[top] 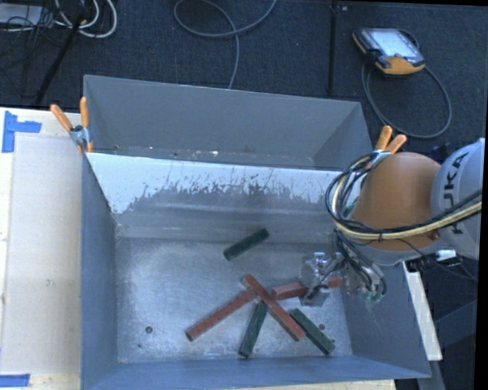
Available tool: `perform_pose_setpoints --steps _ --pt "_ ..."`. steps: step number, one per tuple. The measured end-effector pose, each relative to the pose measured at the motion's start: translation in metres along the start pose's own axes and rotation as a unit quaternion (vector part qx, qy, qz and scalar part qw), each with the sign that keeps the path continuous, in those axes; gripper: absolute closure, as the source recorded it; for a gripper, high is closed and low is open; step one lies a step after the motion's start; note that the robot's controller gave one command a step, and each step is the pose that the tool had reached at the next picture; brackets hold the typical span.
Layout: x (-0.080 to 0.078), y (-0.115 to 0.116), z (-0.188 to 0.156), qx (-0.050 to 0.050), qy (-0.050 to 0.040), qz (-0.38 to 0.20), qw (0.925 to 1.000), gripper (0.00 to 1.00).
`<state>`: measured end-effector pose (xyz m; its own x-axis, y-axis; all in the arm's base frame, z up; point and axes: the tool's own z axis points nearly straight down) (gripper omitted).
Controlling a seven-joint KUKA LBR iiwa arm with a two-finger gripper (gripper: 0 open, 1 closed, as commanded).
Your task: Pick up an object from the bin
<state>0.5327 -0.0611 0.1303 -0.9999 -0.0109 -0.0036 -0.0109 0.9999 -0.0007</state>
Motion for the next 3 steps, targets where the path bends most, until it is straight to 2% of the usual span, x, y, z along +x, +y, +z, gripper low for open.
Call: perform_pose_setpoints --steps 1,2,3 --pt "0.001 0.006 0.004 -0.001 0.0024 -0.002 1.0000 1.00" --pt "0.010 -0.020 -0.025 0.000 -0.0007 0.010 0.9999 1.00" --pt "-0.008 0.020 -0.097 -0.001 0.0017 0.034 0.9994 1.00"
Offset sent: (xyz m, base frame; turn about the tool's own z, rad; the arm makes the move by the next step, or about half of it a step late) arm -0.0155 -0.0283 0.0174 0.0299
